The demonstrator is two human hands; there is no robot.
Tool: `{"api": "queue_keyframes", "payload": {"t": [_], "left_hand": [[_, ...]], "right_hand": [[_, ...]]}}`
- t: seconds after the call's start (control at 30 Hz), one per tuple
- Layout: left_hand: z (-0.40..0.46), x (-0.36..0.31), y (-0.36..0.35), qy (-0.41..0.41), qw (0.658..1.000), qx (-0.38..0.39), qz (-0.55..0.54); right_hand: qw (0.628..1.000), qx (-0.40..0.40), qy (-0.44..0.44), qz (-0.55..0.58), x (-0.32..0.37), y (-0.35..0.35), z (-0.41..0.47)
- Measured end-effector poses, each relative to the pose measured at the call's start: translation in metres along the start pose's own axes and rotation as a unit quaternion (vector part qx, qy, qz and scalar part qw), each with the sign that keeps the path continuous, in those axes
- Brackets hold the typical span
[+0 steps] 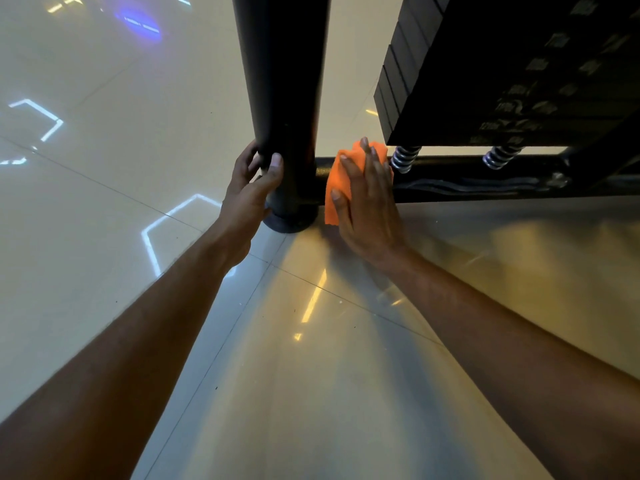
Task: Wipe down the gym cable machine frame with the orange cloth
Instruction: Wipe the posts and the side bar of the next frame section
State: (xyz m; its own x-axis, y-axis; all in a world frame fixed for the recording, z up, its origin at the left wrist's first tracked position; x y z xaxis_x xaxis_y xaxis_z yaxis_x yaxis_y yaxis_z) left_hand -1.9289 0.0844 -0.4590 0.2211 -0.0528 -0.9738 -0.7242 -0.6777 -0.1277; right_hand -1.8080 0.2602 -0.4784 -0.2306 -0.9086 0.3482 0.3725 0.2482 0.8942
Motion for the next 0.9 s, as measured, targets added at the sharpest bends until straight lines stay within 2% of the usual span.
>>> {"api": "queue_keyframes", "payload": {"t": [0.1,0.2,0.37,0.53,0.6,0.67,0.7,0.8,0.87,0.9], "left_hand": [[0.000,-0.001,0.001,0.000,1.000,0.000,-0.001],[0.000,0.000,0.002,0.000,1.000,-0.001,-0.007],[0.001,0.004,0.003,-0.002,1.000,0.000,-0.003],[0.004,0.009,-0.001,-0.001,1.000,-0.003,-0.006],[0.004,0.011,-0.003,-0.004,1.000,-0.007,-0.003],[0.006,0.013,-0.007,-0.009,1.000,-0.012,0.002],[0.007,0.014,-0.010,-0.010,1.000,-0.018,0.001],[0.008,0.017,-0.015,-0.020,0.999,-0.038,-0.005],[0.008,0.019,-0.016,-0.025,0.999,-0.040,-0.006],[0.008,0.020,-0.015,-0.025,0.999,-0.037,-0.007]], "right_hand": [[1.000,-0.009,0.021,0.007,0.010,0.005,0.001],[0.998,-0.055,0.028,0.015,0.008,0.007,-0.001],[0.991,0.000,0.026,-0.132,0.016,-0.012,-0.011],[0.986,-0.043,0.073,-0.142,-0.007,0.001,0.015],[0.990,-0.076,0.009,-0.116,-0.015,0.007,0.012],[0.987,-0.115,-0.074,-0.086,0.008,-0.004,0.008],[0.987,-0.119,-0.086,-0.069,0.025,-0.013,0.010],[0.994,-0.082,-0.025,-0.066,0.041,-0.028,0.017],[0.989,-0.072,0.045,-0.121,0.020,-0.017,0.012],[0.986,-0.075,0.052,-0.139,0.006,-0.012,0.006]]}}
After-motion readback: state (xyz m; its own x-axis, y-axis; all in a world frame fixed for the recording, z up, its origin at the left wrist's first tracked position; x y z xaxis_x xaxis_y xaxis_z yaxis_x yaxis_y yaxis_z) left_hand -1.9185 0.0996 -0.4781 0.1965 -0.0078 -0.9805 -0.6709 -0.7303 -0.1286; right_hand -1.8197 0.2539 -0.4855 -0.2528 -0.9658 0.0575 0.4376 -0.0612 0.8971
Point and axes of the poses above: each hand's wrist, its own z-axis towards the middle knuckle, its own y-axis out of the back of the hand, x = y × z, the point moved 6 cm from there along z, towards the middle knuckle, and after that the axes turned 11 degrees about x, right-handed, at the moved point
